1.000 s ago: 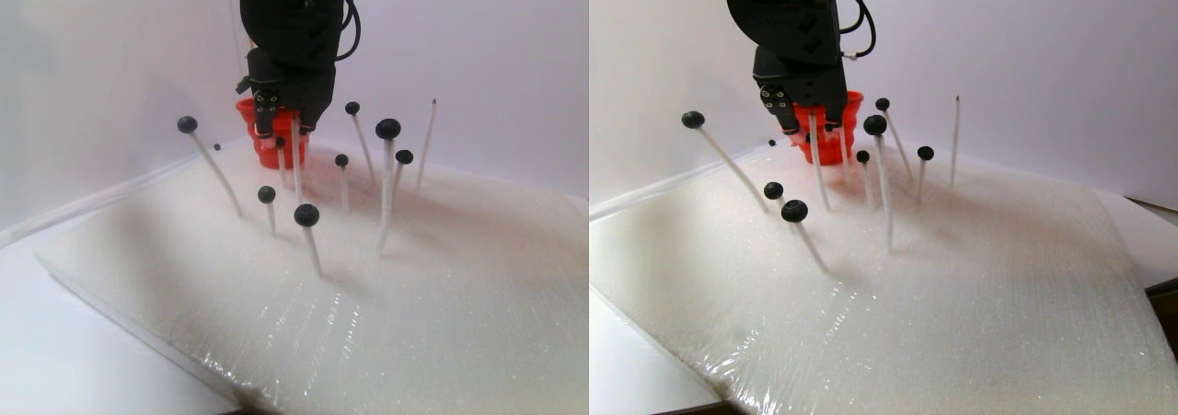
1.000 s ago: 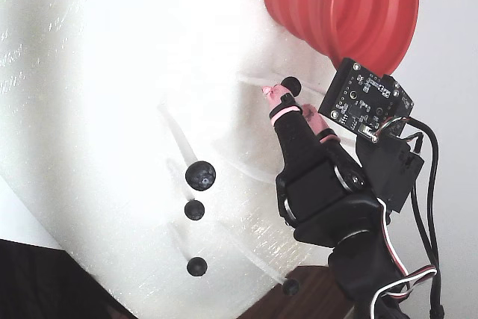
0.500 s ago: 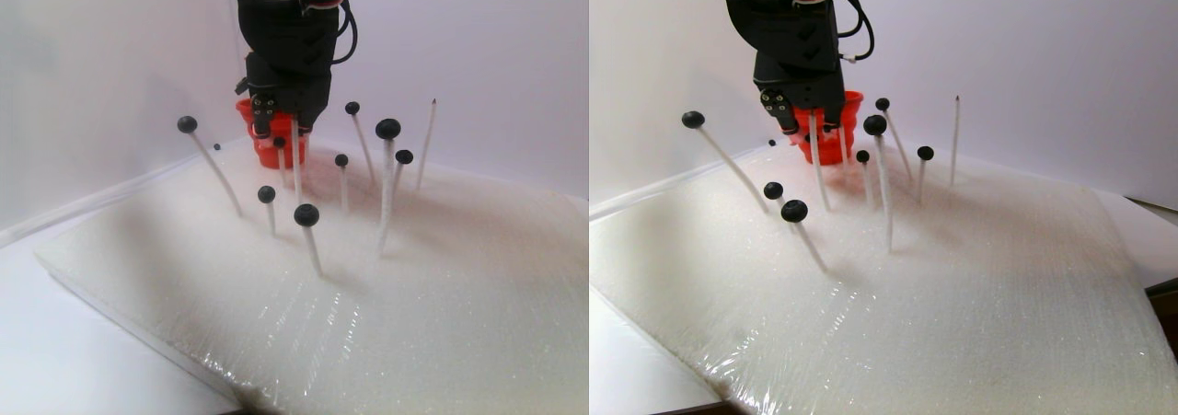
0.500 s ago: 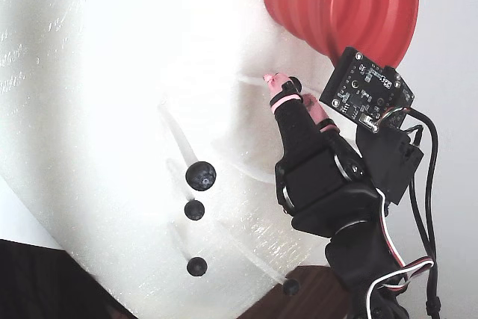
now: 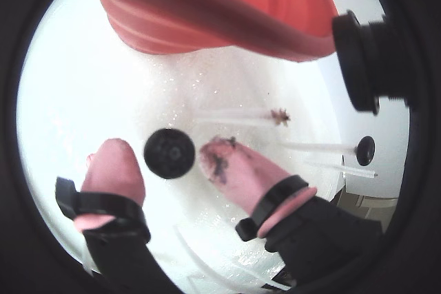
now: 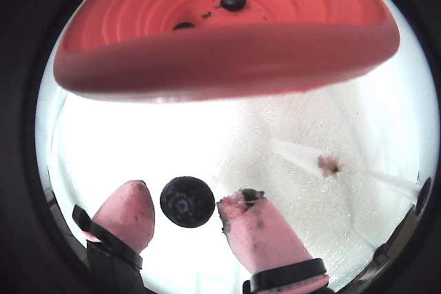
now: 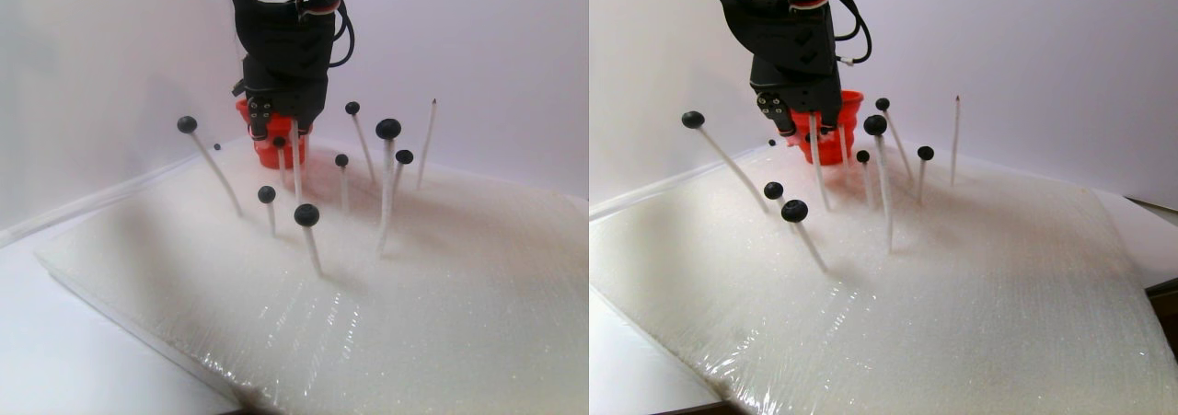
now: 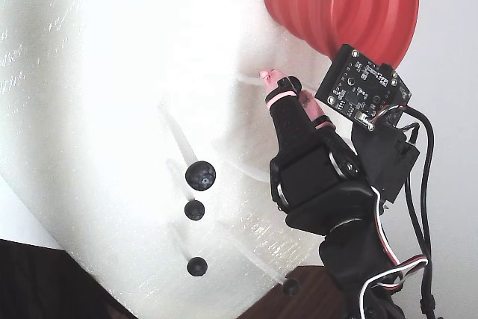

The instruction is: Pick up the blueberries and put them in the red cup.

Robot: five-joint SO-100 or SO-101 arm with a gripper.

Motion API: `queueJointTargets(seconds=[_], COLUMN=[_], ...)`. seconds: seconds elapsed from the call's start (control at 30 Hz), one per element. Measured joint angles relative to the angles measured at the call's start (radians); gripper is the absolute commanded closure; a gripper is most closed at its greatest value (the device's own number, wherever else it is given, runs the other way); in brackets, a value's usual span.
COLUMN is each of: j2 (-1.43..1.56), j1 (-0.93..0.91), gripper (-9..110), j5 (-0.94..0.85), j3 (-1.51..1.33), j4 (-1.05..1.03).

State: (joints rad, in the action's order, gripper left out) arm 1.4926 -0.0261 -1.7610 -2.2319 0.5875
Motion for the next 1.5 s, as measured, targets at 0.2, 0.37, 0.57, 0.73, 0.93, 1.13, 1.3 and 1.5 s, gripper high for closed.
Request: queueJointTargets(seconds=[0.2, 0.37, 0.57, 0.73, 0.93, 1.13, 1.3, 1.5], j2=[-0.029, -0.037, -0.037, -0.037, -0.037, -0.037, -0.037, -0.037], j1=[0.0, 0.0, 0.0, 0.0, 0.0, 0.0, 0.0, 0.0], gripper=[83, 83, 83, 83, 86, 87, 88, 89], j5=[0.0, 0.0, 0.026, 0.034, 0.034, 0.034, 0.032, 0.025], j3=[0.005, 0.006, 0.018, 0.021, 0.021, 0.021, 0.021, 0.021], j4=[0.031, 0.043, 0.051, 0.063, 0.063, 0.063, 0.063, 0.063])
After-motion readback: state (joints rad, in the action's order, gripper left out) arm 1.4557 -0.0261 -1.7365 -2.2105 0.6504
